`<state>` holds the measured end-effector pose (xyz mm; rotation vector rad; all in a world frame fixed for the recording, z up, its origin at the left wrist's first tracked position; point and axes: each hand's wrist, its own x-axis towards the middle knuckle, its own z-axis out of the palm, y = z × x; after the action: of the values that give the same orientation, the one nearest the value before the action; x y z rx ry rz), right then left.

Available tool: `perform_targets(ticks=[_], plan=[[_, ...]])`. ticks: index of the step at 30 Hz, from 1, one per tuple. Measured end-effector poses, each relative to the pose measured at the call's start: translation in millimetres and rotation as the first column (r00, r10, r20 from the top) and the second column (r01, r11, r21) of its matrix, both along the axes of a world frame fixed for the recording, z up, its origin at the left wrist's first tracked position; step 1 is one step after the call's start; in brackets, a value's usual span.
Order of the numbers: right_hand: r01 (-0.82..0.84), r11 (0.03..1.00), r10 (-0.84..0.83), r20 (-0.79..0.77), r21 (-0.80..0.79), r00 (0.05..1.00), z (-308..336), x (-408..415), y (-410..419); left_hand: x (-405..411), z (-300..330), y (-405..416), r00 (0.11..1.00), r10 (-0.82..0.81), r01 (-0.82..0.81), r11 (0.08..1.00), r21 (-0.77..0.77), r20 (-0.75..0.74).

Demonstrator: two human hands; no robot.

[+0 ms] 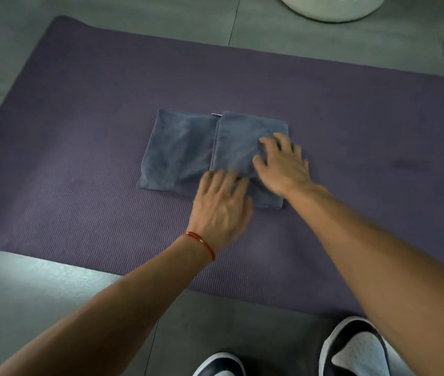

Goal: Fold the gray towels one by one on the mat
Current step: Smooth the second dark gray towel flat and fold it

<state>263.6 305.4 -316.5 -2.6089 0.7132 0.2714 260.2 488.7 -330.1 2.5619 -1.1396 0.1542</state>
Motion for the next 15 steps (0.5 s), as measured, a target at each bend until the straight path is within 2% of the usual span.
perform_targets(ticks=[2,3,5,7,12,15], plan=[[0.210,0.969,-0.229,0.154,0.130,0.961,5,15,-7,-17,-4,-9,0.993,0.015,0.005,0.985,0.174,-0.118],[0.295,0.933,-0.330,0.165,0.205,0.929,7,21,-12,-23,-8,-13,0.988,0.042,-0.005,0.971,0.240,-0.150],[0.381,0.878,-0.431,0.131,0.289,0.893,10,30,-21,-29,-12,-18,0.980,0.097,-0.045,0.958,0.285,-0.171],[0.418,0.821,-0.492,0.111,0.389,0.863,12,34,-28,-29,-11,-24,0.980,0.134,-0.091,0.957,0.275,-0.144],[0.453,0.560,-0.651,0.030,0.693,0.758,20,21,-38,-20,-5,-35,0.949,0.281,-0.254,0.949,0.185,-0.140],[0.471,0.445,-0.704,-0.027,0.761,0.709,22,-2,-42,-22,-8,-33,0.970,0.232,-0.220,0.965,0.145,-0.076]])
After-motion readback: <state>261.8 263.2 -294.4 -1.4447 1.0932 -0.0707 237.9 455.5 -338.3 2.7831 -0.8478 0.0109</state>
